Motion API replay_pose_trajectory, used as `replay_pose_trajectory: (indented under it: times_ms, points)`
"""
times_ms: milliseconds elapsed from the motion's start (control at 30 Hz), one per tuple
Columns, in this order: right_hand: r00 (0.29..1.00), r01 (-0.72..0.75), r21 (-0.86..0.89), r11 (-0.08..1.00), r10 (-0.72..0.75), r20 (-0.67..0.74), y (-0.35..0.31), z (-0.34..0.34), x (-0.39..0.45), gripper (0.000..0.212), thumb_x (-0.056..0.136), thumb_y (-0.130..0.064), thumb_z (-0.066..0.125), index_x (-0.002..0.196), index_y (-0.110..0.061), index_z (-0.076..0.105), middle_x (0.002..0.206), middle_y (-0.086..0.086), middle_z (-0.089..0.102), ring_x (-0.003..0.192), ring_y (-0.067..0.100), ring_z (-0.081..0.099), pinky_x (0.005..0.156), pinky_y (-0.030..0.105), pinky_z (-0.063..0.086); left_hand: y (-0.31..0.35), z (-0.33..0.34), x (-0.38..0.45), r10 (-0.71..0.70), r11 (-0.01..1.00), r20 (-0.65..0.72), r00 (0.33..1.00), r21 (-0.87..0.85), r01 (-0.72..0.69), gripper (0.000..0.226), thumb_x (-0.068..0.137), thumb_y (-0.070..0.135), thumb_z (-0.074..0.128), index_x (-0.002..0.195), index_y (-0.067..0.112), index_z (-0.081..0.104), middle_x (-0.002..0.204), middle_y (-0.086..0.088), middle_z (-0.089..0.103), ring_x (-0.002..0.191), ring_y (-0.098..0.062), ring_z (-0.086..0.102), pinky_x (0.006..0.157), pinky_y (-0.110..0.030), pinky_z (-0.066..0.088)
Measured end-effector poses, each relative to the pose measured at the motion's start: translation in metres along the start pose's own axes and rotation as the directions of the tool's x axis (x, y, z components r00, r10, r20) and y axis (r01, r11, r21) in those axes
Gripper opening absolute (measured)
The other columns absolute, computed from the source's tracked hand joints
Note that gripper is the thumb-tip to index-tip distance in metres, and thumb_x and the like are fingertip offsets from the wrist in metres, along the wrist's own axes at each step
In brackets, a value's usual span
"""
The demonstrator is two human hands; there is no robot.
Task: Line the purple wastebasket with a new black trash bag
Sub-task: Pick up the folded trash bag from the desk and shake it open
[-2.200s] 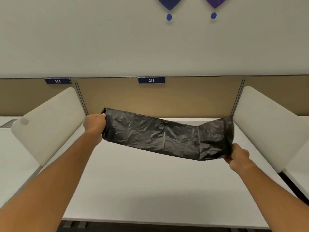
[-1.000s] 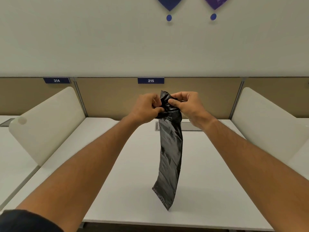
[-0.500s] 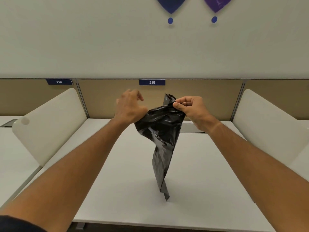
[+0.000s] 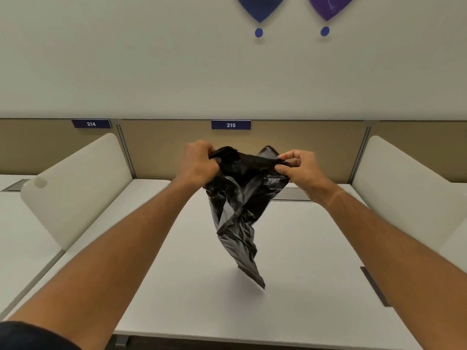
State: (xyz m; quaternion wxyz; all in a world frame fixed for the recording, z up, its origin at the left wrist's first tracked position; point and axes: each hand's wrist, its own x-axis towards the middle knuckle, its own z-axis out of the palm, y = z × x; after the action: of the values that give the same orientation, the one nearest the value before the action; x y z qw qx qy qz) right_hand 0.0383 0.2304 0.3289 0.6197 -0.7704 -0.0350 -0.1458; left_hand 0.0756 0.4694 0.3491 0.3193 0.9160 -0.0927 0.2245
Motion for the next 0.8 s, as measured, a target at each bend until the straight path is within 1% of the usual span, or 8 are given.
replay_pose_trajectory:
  times_ms: [167,267,333,433,533,600,700,800]
  points:
    - [0.992,-0.054,-0.025,0.998,0.051,-0.113,0.012,-0.017,0.001,0.022,0.086,0.002,0.065,0.1,-0.013,0.06,0.093,0.014,0.066,0.081,0.021,0.067,0.048,0.015,0.05,-0.016,-0.016,0.0,-0.108,0.979,-0.103,0.989,0.162,0.123,0.012,0.081,0.015,0.064,0.09,0.008,0.067,0.085,-0.013,0.064,0.076,-0.029,0.059,0.062,-0.032,0.043]
    - [0.99,-0.038,-0.033,0.999,0.033,-0.135,0.012,-0.018,0.003,0.014,0.09,-0.002,0.063,0.093,-0.015,0.064,0.092,0.013,0.068,0.083,0.022,0.066,0.051,0.017,0.053,-0.022,-0.027,-0.006,-0.231,0.923,0.045,0.972,0.327,0.204,0.019,0.072,0.025,0.064,0.088,0.014,0.062,0.078,-0.007,0.062,0.072,-0.024,0.059,0.058,-0.031,0.044]
    - [0.994,-0.001,-0.067,0.998,-0.006,-0.105,0.009,-0.014,0.004,0.016,0.091,-0.005,0.062,0.084,-0.018,0.065,0.083,0.009,0.068,0.077,0.019,0.065,0.053,0.019,0.052,-0.023,-0.03,-0.007,-0.285,0.896,0.168,0.944,0.396,0.2,0.035,0.071,0.032,0.064,0.1,0.012,0.06,0.087,-0.007,0.063,0.078,-0.023,0.058,0.062,-0.031,0.046]
    - [0.998,0.062,-0.12,0.991,-0.058,0.039,0.003,-0.004,0.005,0.017,0.093,-0.008,0.06,0.081,-0.02,0.064,0.073,0.013,0.062,0.066,0.016,0.057,0.055,0.021,0.048,-0.019,-0.02,-0.008,-0.129,0.928,0.232,0.964,0.372,0.035,0.074,0.07,0.039,0.067,0.135,0.02,0.039,0.127,-0.013,0.048,0.115,-0.032,0.048,0.091,-0.046,0.045]
    - [0.986,0.111,-0.128,0.986,-0.092,0.141,-0.003,0.009,0.005,0.016,0.093,-0.007,0.06,0.082,-0.018,0.065,0.07,0.013,0.064,0.062,0.012,0.06,0.057,0.022,0.051,-0.002,0.004,-0.018,0.117,0.947,0.316,0.942,0.25,-0.201,0.088,0.073,0.054,0.069,0.146,0.029,0.027,0.141,-0.014,0.038,0.13,-0.032,0.037,0.104,-0.051,0.038]
    - [0.981,0.123,-0.098,0.988,-0.106,0.161,-0.006,0.014,0.005,0.015,0.092,-0.006,0.061,0.082,-0.017,0.066,0.067,0.003,0.068,0.059,0.007,0.063,0.055,0.021,0.052,0.006,0.019,-0.023,0.175,0.962,0.346,0.922,0.138,-0.235,0.071,0.08,0.046,0.068,0.142,0.025,0.04,0.137,-0.012,0.047,0.126,-0.029,0.044,0.103,-0.047,0.042]
    - [0.978,0.118,-0.082,0.99,-0.101,0.183,-0.008,0.012,0.003,0.011,0.088,-0.005,0.067,0.085,-0.015,0.069,0.07,0.002,0.071,0.064,0.008,0.067,0.058,0.021,0.054,0.009,0.025,-0.026,0.181,0.982,0.225,0.957,0.003,-0.186,0.023,0.085,0.011,0.06,0.104,0.008,0.07,0.1,-0.014,0.07,0.096,-0.03,0.064,0.081,-0.036,0.051]
    - [0.973,0.095,-0.11,0.989,-0.069,0.22,-0.006,0.0,0.001,0.024,0.078,-0.001,0.076,0.094,-0.017,0.069,0.08,0.008,0.07,0.071,0.013,0.068,0.061,0.022,0.055,0.007,0.018,-0.023,0.085,0.996,0.09,0.992,0.006,-0.086,0.019,0.084,0.003,0.052,0.09,-0.001,0.07,0.09,-0.02,0.069,0.085,-0.036,0.063,0.071,-0.035,0.048]
